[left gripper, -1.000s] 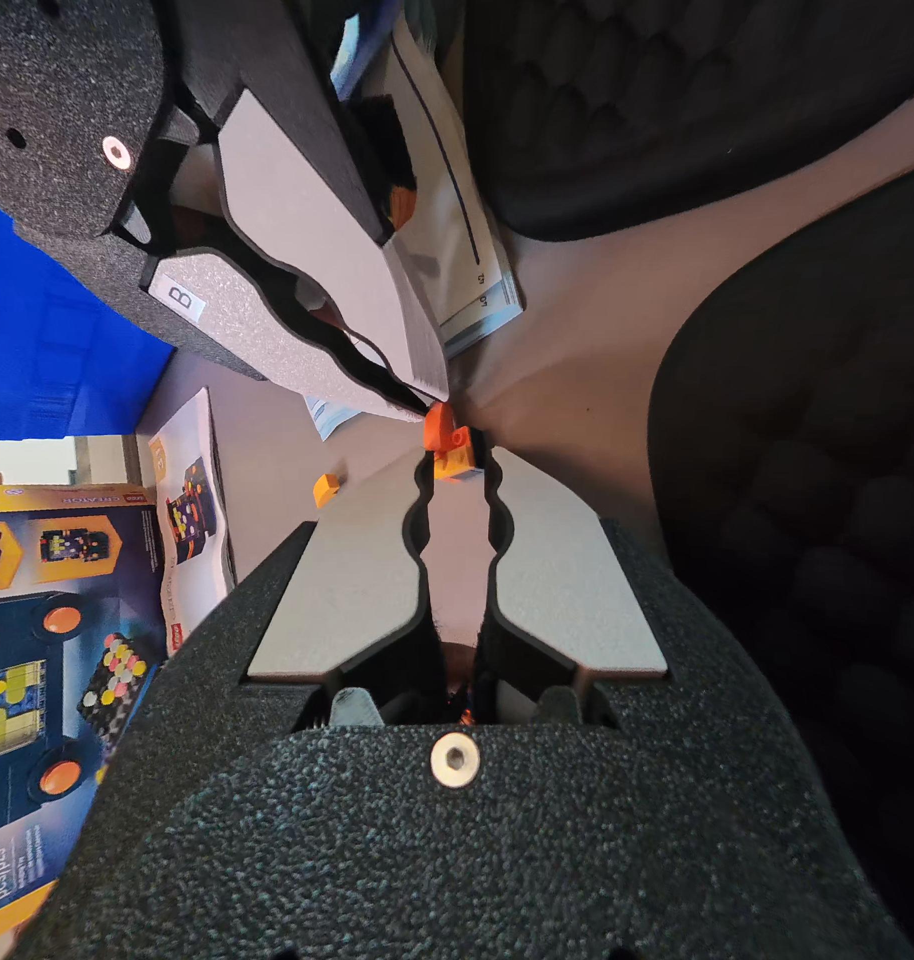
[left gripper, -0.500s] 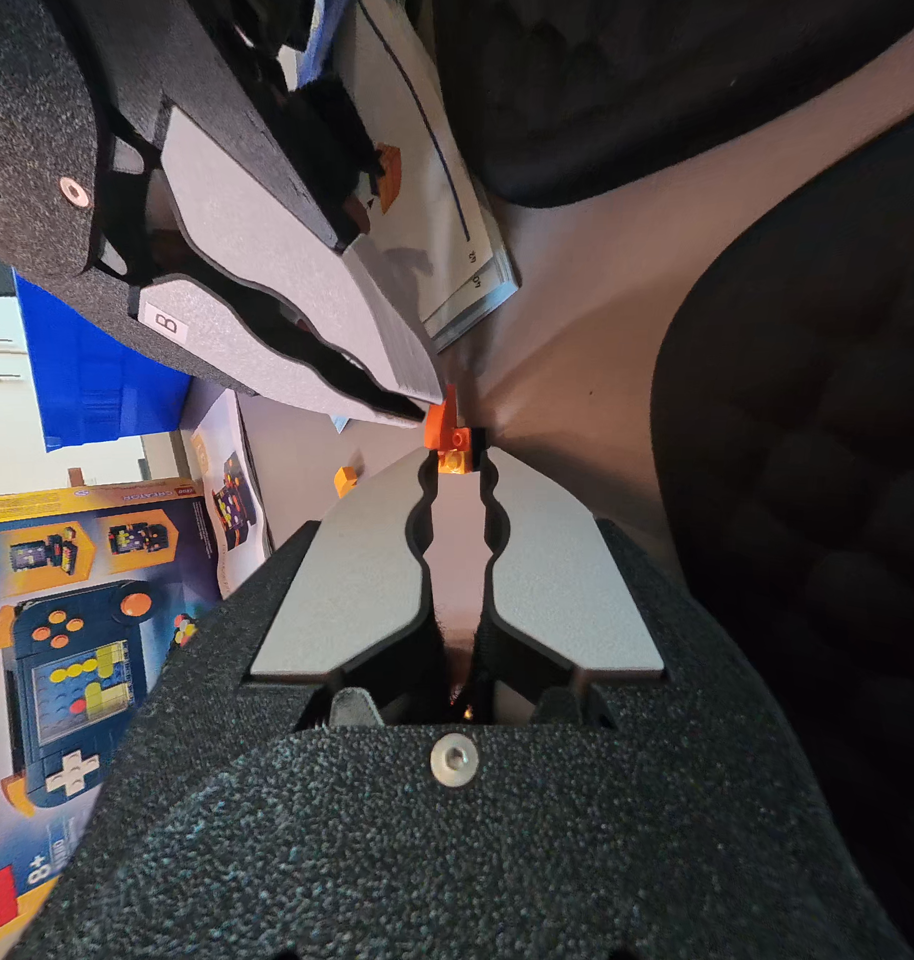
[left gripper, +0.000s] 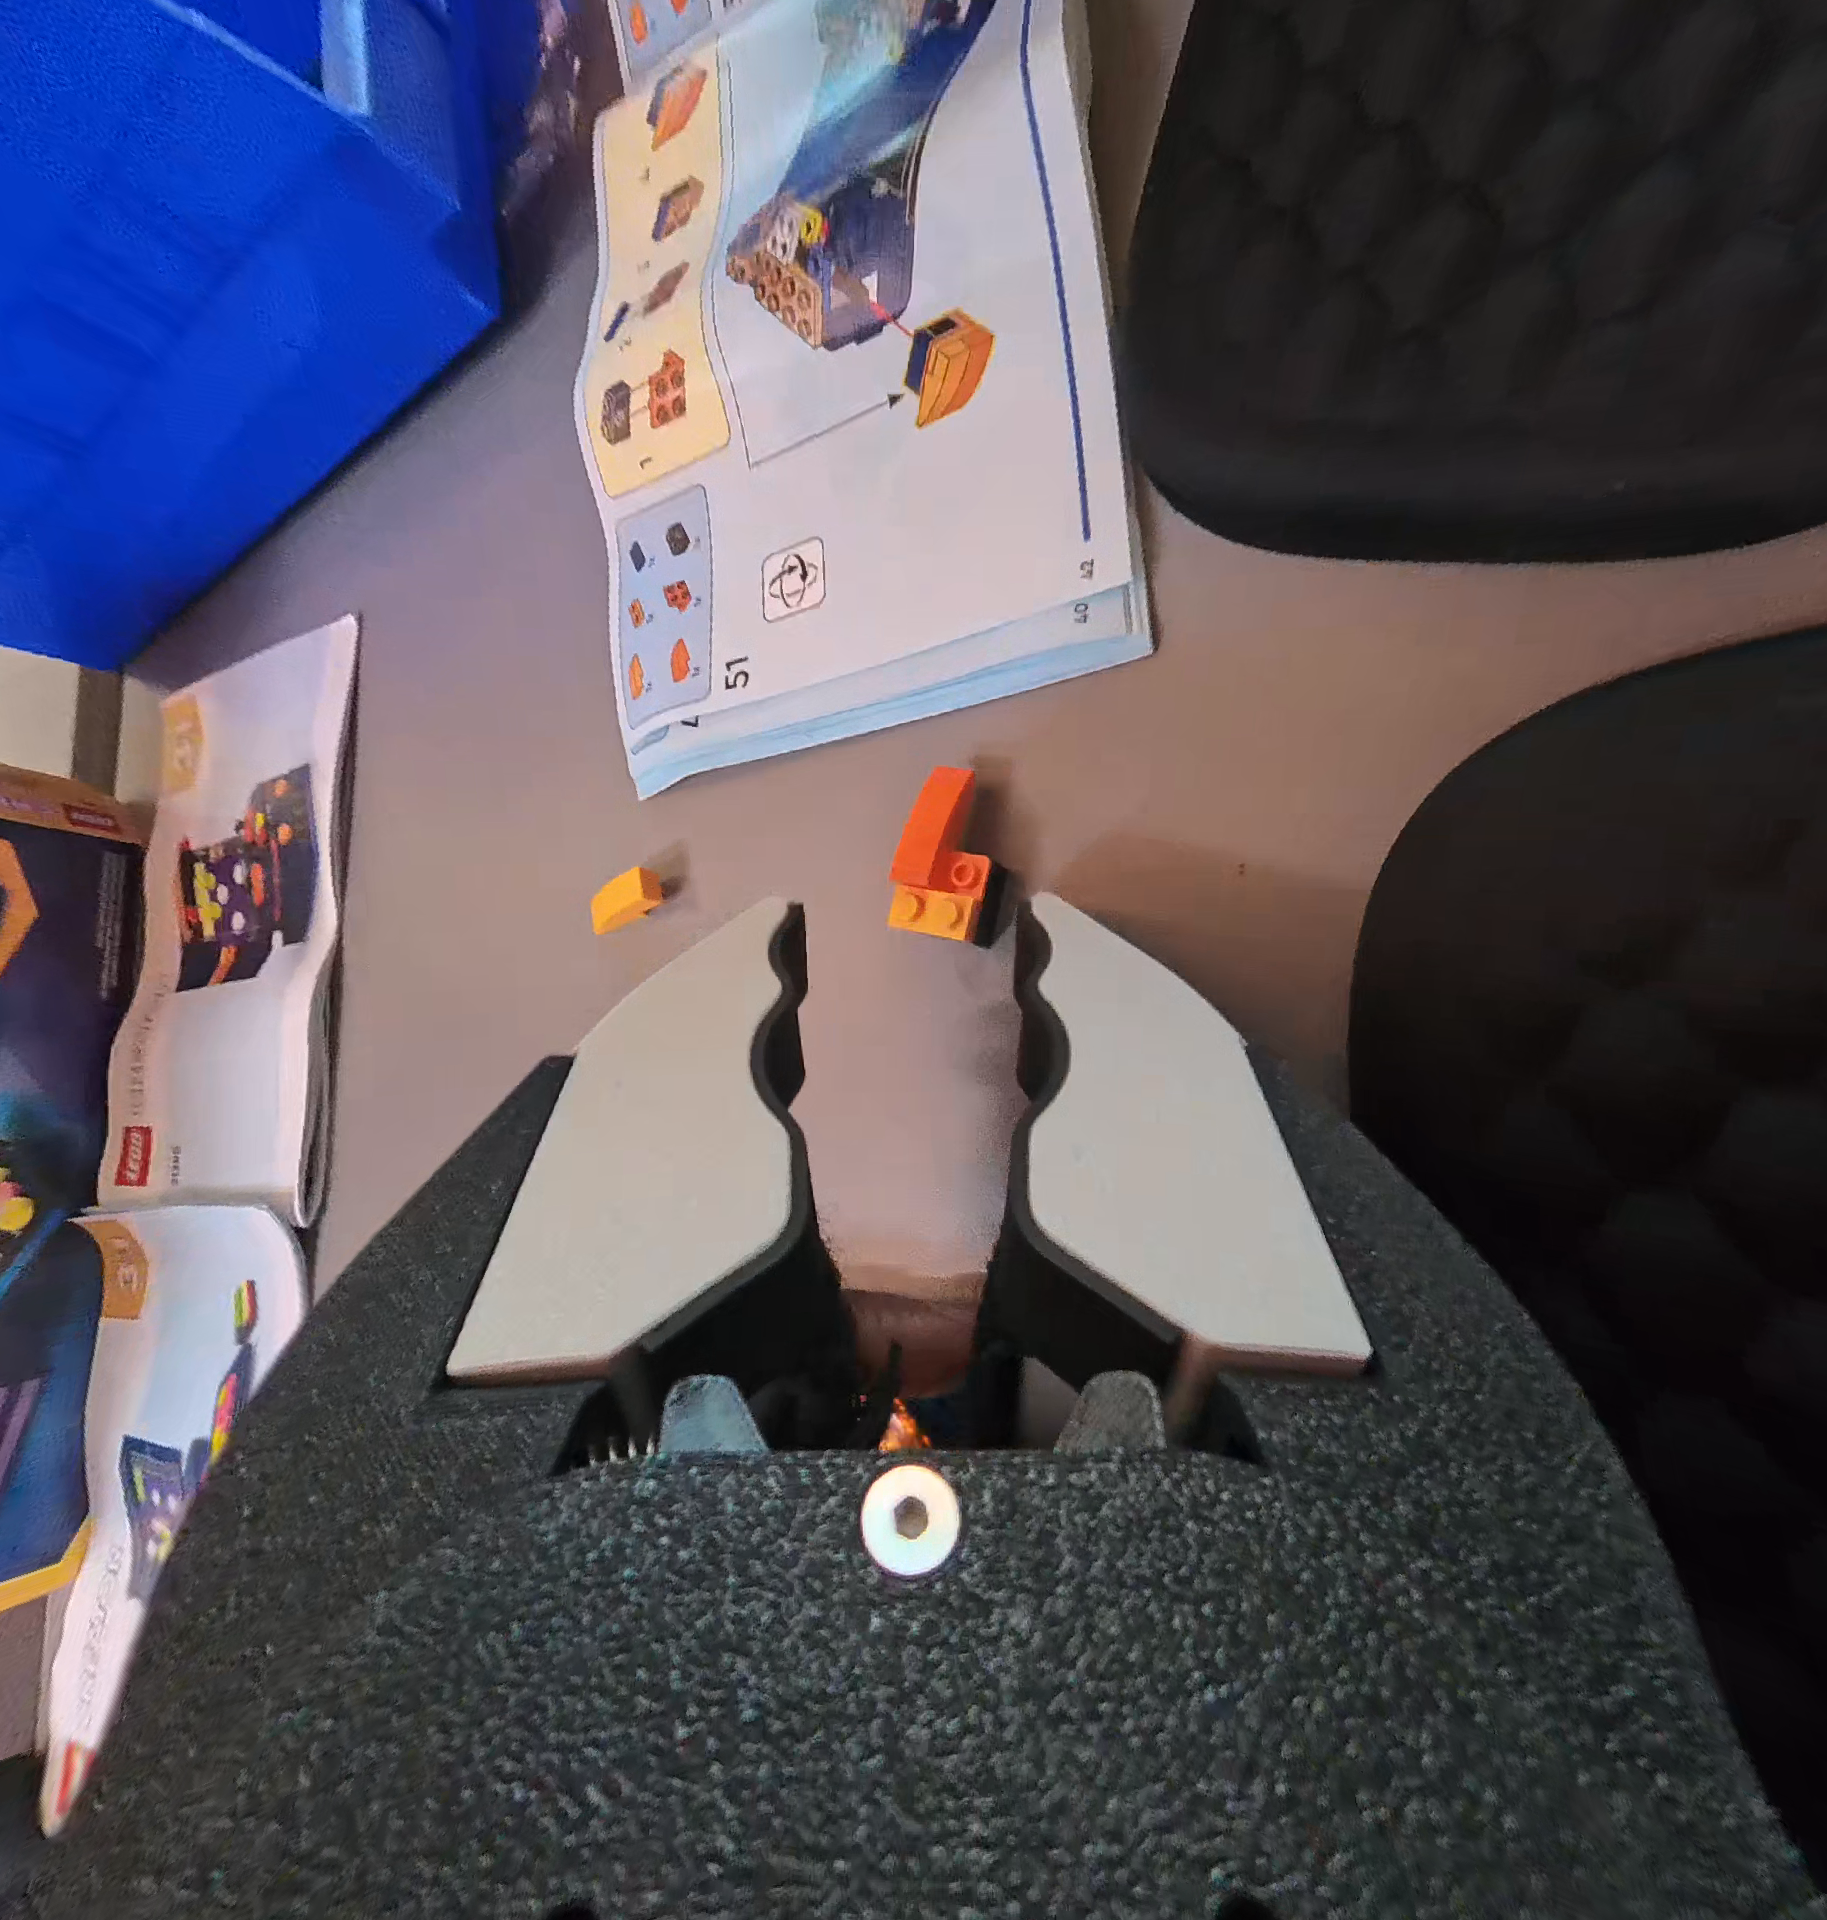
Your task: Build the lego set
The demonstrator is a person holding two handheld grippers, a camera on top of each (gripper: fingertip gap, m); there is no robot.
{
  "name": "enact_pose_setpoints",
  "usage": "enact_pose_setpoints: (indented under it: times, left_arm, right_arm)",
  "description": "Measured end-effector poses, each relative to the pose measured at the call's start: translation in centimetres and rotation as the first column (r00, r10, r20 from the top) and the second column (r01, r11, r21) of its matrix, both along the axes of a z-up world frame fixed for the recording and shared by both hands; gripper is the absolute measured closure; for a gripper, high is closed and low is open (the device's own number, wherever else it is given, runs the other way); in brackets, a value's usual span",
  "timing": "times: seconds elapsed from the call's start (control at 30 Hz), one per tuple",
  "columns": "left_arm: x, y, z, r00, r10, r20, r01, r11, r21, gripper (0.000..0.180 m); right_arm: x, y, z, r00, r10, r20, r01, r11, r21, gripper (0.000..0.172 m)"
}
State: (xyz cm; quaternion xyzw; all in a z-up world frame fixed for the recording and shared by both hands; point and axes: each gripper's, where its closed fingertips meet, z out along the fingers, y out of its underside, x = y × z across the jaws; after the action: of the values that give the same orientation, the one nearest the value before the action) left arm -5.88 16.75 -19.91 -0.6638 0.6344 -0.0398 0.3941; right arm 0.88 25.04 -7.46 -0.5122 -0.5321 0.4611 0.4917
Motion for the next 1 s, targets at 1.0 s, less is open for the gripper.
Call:
enact_pose_setpoints:
  times: [1.0]
  left_arm:
    - [-0.8,-0.9,0.2,1.000,0.003,0.030,0.000,0.995,-0.102,0.151]
  right_arm:
    - [-2.7,-3.6,-3.9,0.963,0.139,0.232,-0.105,0.983,-0.153,0.158]
